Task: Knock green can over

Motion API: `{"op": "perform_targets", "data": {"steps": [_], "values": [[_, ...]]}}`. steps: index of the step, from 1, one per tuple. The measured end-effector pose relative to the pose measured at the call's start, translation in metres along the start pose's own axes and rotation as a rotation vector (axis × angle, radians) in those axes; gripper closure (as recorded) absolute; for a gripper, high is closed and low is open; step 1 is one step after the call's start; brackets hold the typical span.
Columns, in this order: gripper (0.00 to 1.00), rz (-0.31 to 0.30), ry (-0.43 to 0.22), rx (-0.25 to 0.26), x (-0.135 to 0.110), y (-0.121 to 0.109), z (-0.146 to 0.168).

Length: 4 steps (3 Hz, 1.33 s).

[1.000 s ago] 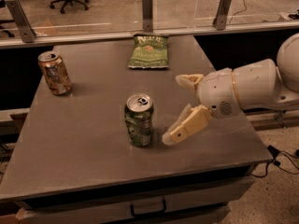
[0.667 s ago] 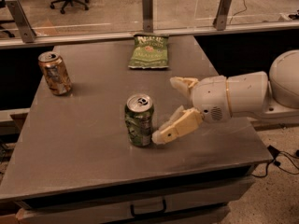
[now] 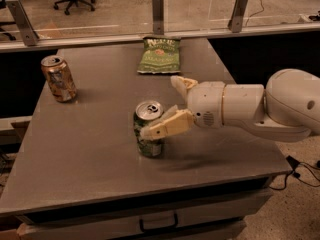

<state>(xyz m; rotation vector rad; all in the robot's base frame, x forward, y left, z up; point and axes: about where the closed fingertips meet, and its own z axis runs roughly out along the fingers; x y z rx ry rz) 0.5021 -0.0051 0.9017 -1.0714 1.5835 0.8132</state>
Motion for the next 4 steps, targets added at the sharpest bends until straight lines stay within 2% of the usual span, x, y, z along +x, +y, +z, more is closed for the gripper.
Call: {"op": "perform_targets", "data": {"steps": [1,2,3,4], "values": [[0.00,-0.009,-0.021,0.099,-0.008,-0.029,0.017],[0.00,-0.026,-0.040,0.227,-0.031,-0.073,0.029],[0.00,-0.032,-0.071,0.320,-0.056,-0.106,0.036],[0.00,-0.034,-0.071,0.357,-0.056,-0.117,0.024]]}}
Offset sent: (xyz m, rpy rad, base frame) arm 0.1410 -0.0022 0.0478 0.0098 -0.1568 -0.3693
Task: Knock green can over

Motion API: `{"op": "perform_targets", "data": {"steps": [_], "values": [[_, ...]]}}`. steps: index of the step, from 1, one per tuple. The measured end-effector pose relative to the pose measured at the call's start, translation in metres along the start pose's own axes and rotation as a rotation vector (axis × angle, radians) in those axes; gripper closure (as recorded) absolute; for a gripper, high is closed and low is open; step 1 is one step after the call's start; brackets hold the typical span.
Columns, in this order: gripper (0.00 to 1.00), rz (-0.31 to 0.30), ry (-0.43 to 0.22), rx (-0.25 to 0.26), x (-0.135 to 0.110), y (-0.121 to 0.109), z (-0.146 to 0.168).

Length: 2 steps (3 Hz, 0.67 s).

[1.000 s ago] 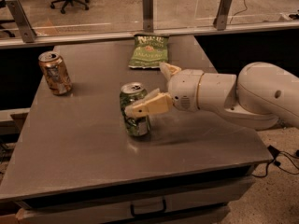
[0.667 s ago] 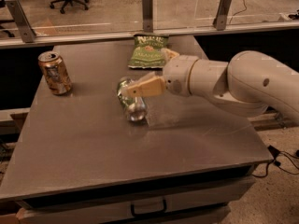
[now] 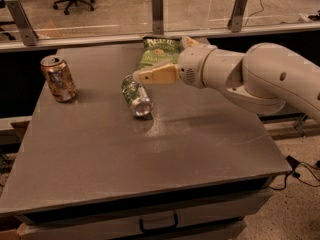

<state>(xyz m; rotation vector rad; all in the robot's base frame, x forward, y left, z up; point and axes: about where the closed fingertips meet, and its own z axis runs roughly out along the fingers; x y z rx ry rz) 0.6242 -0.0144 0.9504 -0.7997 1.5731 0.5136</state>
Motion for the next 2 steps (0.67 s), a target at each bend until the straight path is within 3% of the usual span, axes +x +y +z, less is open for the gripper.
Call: {"op": "perform_targets", "data": {"steps": [1,2], "values": [[0.00,-0.048,0.036,0.043,0.006,-0.029,-0.055],[0.00,-0.161,0.106,0.089,-0.012,-0.062,-0.143]]}}
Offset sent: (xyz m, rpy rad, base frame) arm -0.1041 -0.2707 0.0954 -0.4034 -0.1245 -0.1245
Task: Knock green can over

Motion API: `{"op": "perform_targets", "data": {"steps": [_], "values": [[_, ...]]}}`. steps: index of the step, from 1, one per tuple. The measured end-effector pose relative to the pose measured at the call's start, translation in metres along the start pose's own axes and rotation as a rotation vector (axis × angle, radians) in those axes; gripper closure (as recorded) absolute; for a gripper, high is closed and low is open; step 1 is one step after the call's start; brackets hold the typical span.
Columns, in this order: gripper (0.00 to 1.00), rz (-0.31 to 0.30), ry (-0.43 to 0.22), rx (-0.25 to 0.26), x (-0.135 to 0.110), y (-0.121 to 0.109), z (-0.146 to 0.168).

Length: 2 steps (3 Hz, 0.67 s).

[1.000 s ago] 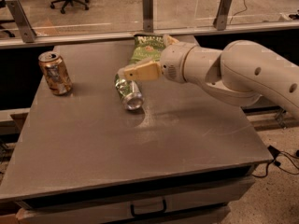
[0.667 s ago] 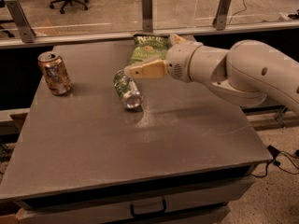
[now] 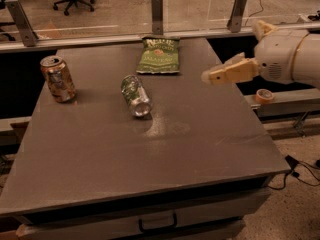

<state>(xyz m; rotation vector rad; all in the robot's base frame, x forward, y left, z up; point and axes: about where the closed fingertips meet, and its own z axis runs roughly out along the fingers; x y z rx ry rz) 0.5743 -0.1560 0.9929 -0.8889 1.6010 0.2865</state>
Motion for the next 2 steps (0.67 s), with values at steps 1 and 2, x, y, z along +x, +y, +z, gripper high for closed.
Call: {"op": "perform_targets", "data": {"steps": [1,2], "values": [[0.00,-0.167,0.093,0.088,-0.025,-0.043,-0.094],[0.00,-0.188,0.102,0.095,-0.031,-0.049,-0.105]]}}
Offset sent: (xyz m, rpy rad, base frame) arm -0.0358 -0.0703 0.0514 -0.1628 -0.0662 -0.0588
